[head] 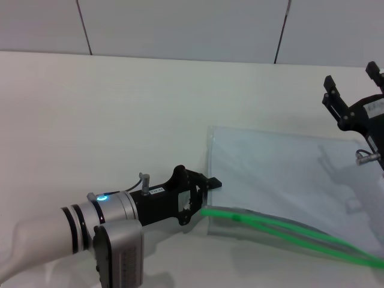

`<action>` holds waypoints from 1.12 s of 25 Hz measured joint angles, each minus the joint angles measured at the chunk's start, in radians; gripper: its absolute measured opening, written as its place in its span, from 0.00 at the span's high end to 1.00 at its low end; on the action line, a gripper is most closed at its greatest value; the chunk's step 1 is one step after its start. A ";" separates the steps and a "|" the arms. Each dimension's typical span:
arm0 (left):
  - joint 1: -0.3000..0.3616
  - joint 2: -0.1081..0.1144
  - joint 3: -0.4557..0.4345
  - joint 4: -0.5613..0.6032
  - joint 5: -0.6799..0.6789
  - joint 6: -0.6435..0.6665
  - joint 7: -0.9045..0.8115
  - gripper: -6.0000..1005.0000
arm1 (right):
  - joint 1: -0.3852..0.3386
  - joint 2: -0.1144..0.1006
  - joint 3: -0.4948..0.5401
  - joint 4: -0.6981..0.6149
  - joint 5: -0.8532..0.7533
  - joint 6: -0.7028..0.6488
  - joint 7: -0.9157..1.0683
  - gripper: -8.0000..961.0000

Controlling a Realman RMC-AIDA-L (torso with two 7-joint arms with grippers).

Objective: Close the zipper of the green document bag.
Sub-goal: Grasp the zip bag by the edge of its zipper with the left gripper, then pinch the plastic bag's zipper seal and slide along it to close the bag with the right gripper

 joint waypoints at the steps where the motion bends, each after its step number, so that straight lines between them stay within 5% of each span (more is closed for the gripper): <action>1: 0.000 0.000 0.001 0.000 0.000 -0.002 0.000 0.94 | 0.000 0.000 0.000 0.000 0.000 0.000 0.000 0.17; 11: 0.008 0.000 -0.002 0.012 -0.001 -0.021 0.022 0.94 | 0.005 -0.006 -0.041 -0.001 -0.013 0.001 0.004 0.17; 20: 0.017 0.004 -0.005 0.012 -0.002 -0.019 0.023 0.94 | 0.065 -0.012 -0.119 -0.002 -0.408 -0.002 0.097 0.17; 26: 0.035 0.008 -0.005 0.006 -0.019 -0.015 0.035 0.94 | 0.111 -0.037 -0.100 -0.020 -0.640 -0.009 0.371 0.17; 28: 0.039 0.009 -0.006 0.005 -0.027 -0.014 0.044 0.94 | 0.137 -0.068 -0.121 -0.026 -0.684 -0.016 0.476 0.17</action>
